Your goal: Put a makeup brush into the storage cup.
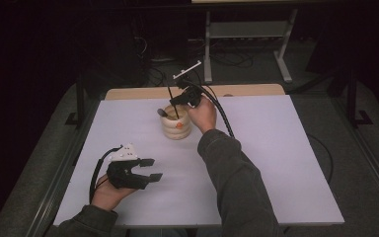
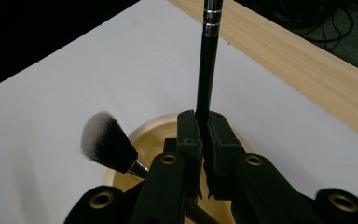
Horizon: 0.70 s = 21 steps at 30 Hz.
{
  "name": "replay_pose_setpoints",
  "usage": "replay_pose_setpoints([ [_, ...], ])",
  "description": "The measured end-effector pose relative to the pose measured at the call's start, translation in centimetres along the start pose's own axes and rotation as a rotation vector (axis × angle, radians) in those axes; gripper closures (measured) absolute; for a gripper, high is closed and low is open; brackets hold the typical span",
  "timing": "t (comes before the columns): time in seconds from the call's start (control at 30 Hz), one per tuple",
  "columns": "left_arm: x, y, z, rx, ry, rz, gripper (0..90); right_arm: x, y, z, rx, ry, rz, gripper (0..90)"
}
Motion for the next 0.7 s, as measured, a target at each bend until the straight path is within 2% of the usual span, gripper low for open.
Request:
replay_pose_setpoints([
  [0.2, 0.0, 0.0, 0.0, -0.001, -0.001, -0.004, 38.0, 0.2, -0.2, -0.5, 0.002, 0.000, -0.007, 84.2],
  [0.27, 0.0, 0.0, 0.0, -0.004, 0.000, -0.003, 38.0, 0.3, -0.3, -0.7, -0.025, -0.007, -0.008, 84.1],
  [0.33, 0.0, 0.0, -0.1, -0.002, 0.002, -0.003, 38.0, 0.3, -0.2, -0.9, -0.002, -0.005, -0.015, 84.1],
  [0.63, 0.1, 0.1, -0.2, -0.010, 0.006, -0.003, 38.2, 0.1, -0.2, -1.1, -0.024, -0.017, -0.017, 83.9],
  [0.67, 0.1, 0.2, -0.2, -0.007, 0.006, -0.002, 38.2, 0.1, -0.2, -1.1, -0.027, -0.020, -0.016, 83.1],
  [0.7, 0.1, 0.2, -0.2, -0.007, 0.006, -0.001, 38.2, 0.0, -0.2, -1.1, -0.031, -0.023, -0.018, 77.8],
])
Point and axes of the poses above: each handheld gripper's, and its own axes: x roughly forward along the jaws, z roughly out of its top, y roughly to its left, the point moved 9 cm from there along x, roughly forward along the jaws, and after that the axes turned 14 degrees about -y, right-handed, at the moved point
